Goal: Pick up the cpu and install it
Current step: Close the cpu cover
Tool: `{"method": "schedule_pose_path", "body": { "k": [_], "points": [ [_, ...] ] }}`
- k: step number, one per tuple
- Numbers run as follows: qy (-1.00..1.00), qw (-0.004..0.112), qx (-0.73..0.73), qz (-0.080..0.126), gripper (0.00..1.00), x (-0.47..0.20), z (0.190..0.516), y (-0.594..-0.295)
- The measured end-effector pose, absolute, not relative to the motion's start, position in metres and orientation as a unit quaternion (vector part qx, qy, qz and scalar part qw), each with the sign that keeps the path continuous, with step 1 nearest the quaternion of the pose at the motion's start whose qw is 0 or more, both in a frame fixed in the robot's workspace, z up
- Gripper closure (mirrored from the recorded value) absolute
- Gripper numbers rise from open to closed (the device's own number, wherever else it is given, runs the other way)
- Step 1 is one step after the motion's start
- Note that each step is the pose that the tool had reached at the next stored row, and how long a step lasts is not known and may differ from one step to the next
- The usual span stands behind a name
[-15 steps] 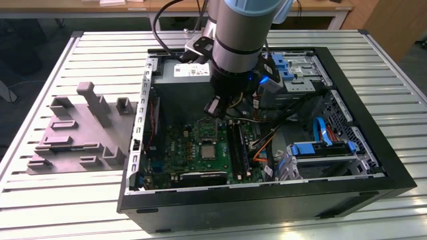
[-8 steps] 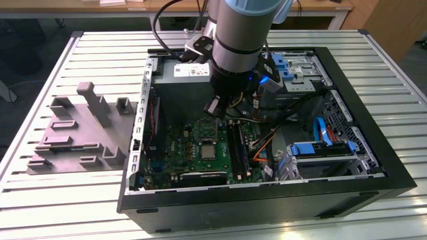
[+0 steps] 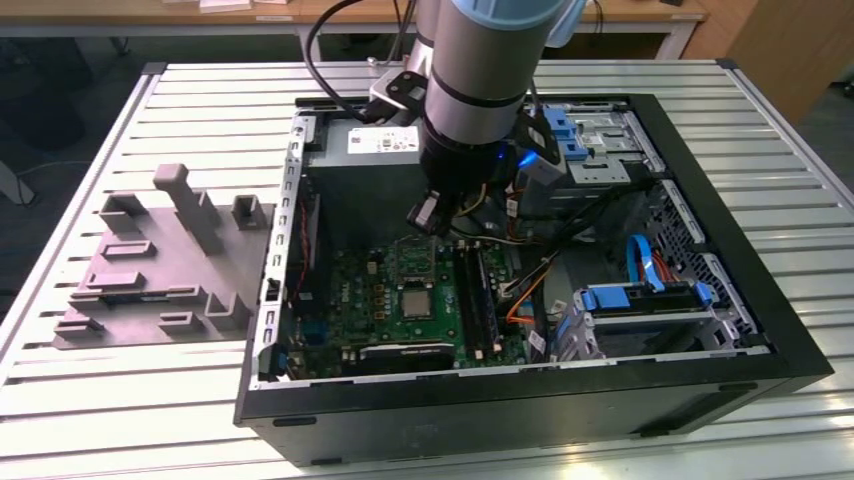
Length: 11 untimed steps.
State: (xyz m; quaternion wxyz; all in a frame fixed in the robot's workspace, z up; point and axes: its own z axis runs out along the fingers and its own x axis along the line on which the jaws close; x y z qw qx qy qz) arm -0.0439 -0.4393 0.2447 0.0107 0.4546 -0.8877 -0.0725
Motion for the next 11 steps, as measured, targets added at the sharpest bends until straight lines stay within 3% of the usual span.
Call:
{"method": "schedule_pose_path", "body": {
  "k": [11],
  "points": [
    [-0.888,0.011,0.455,-0.073,0.89,-0.0439,0.2457,-0.4393]
  ]
}}
